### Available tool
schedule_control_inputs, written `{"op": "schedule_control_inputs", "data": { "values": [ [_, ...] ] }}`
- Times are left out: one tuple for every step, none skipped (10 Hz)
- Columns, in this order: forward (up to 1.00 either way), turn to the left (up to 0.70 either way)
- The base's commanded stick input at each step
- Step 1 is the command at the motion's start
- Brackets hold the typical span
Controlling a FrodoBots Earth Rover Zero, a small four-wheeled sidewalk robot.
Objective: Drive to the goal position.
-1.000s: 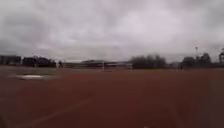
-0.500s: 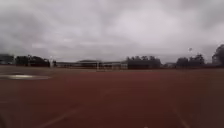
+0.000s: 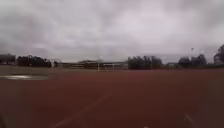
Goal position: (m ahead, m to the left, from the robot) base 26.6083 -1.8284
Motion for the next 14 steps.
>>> {"op": "schedule_control_inputs", "data": {
  "values": [
    [0.7, -0.24],
    [0.7, -0.1],
    [0.7, 0.0],
    [0.7, 0.0],
    [0.7, 0.0],
    [0.7, 0.0],
    [0.7, 0.0],
    [0.7, 0.0],
    [0.7, 0.0],
    [0.7, 0.0],
    [0.7, 0.0],
    [0.7, 0.0],
    [0.7, 0.0],
    [0.7, 0.0]
  ]
}}
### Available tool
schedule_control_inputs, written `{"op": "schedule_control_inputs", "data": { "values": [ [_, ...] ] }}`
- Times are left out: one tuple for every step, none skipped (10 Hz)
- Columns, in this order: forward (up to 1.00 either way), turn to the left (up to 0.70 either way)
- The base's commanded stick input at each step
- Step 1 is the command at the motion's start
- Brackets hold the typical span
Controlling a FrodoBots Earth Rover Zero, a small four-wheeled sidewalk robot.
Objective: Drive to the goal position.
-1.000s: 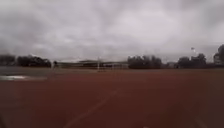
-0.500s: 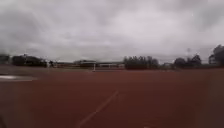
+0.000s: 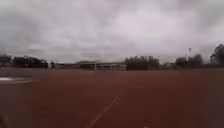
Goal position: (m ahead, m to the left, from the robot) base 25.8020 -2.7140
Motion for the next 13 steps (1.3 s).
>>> {"op": "schedule_control_inputs", "data": {
  "values": [
    [0.7, 0.0],
    [0.7, 0.0],
    [0.7, 0.0],
    [0.7, 0.0],
    [0.7, 0.0],
    [0.7, 0.0],
    [0.7, 0.0],
    [0.7, 0.0],
    [0.7, 0.0],
    [0.7, 0.0],
    [0.7, 0.0],
    [0.7, 0.0],
    [0.7, 0.0]
  ]
}}
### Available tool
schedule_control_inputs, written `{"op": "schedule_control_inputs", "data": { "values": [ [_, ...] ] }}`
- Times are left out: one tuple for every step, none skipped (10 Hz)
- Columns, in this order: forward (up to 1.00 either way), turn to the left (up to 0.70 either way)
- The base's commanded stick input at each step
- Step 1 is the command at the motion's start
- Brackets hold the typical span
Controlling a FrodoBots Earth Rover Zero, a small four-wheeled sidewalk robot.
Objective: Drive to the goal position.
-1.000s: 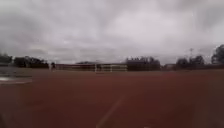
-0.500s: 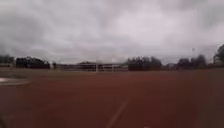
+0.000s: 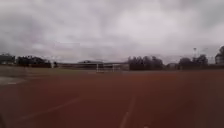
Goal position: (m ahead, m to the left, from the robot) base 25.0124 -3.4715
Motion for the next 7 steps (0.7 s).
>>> {"op": "schedule_control_inputs", "data": {
  "values": [
    [0.7, 0.0],
    [0.7, 0.0],
    [0.7, 0.0],
    [0.7, 0.0],
    [0.7, 0.0],
    [0.7, 0.0],
    [0.7, 0.0]
  ]
}}
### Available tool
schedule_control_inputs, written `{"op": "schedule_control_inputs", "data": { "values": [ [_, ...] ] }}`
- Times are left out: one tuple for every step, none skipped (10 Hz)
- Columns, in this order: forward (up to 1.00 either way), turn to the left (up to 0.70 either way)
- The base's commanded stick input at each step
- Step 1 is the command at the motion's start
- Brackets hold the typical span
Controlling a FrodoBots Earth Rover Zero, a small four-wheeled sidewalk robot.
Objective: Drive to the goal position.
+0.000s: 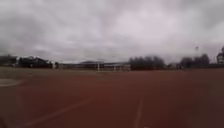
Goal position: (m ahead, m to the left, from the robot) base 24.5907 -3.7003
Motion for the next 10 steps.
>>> {"op": "schedule_control_inputs", "data": {
  "values": [
    [0.7, 0.0],
    [0.7, 0.0],
    [0.7, 0.0],
    [0.7, 0.0],
    [0.7, 0.0],
    [0.7, 0.0],
    [0.7, 0.0],
    [0.7, 0.0],
    [0.7, 0.0],
    [0.7, 0.0]
  ]
}}
